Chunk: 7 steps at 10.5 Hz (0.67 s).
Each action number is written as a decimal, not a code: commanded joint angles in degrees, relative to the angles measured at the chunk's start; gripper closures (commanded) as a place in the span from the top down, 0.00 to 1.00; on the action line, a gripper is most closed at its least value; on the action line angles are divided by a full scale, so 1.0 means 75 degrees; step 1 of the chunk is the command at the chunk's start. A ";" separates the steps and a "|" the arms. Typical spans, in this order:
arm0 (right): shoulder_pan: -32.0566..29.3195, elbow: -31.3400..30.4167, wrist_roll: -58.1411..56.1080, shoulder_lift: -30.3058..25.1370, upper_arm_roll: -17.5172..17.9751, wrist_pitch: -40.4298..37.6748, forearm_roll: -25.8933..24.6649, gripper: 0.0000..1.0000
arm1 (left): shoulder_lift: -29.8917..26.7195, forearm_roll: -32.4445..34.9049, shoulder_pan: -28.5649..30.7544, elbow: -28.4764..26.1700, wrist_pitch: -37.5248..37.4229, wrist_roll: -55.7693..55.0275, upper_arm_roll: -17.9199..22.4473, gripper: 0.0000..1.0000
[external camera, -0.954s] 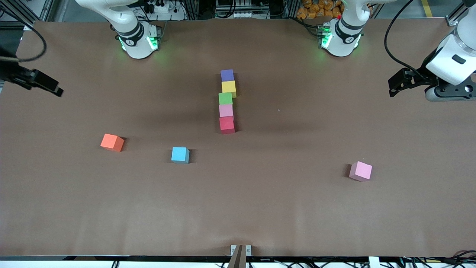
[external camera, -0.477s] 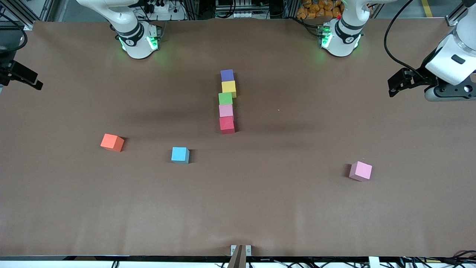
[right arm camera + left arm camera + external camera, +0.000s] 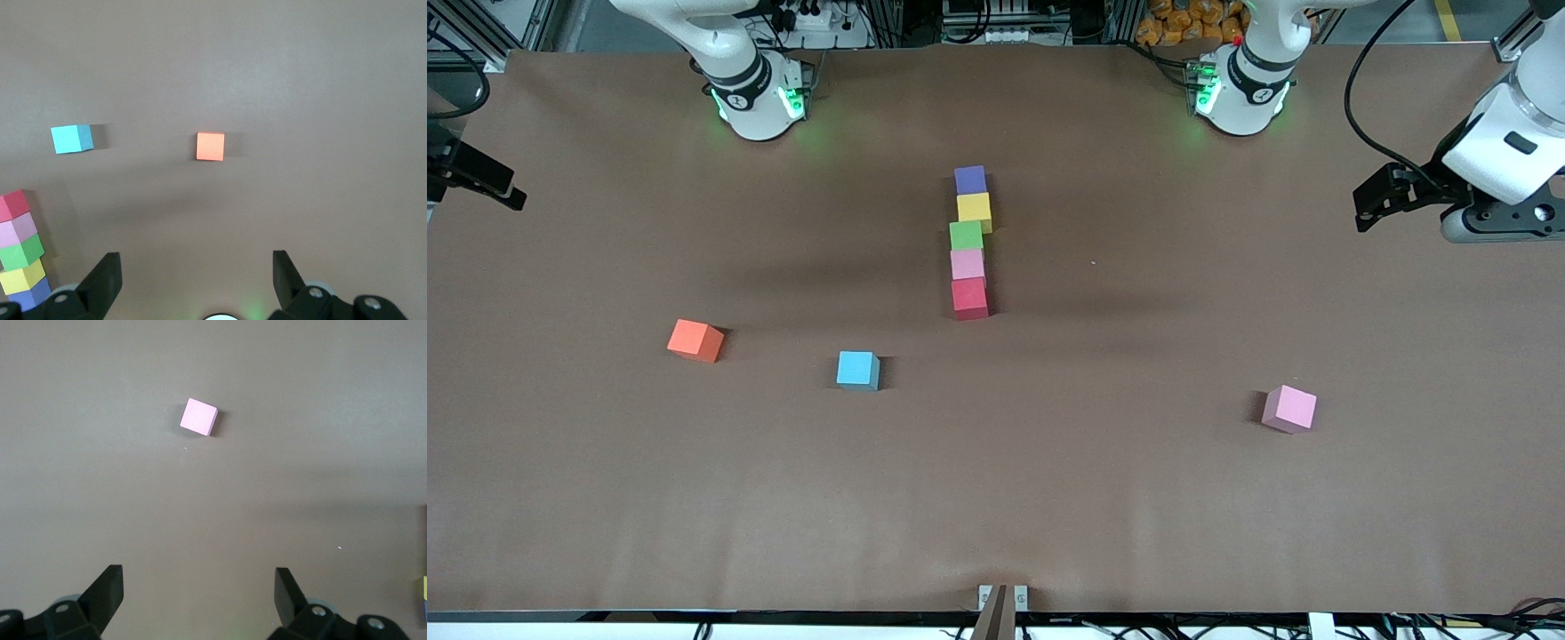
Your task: Arrange blocks into number 1
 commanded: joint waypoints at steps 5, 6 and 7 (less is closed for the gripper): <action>-0.0123 -0.0126 -0.0124 -0.0135 0.0075 -0.0006 -0.0145 1.00 | -0.0183 -0.0376 0.0085 -0.0185 0.0444 0.0144 0.0010 1.00; -0.0112 -0.0126 -0.0124 -0.0135 0.0075 -0.0017 -0.0145 1.00 | -0.0183 -0.0447 0.0096 -0.0185 0.0503 0.0144 0.0010 1.00; -0.0112 -0.0126 -0.0124 -0.0135 0.0075 -0.0017 -0.0133 1.00 | -0.0194 -0.0448 0.0097 -0.0185 0.0504 0.0144 0.0010 1.00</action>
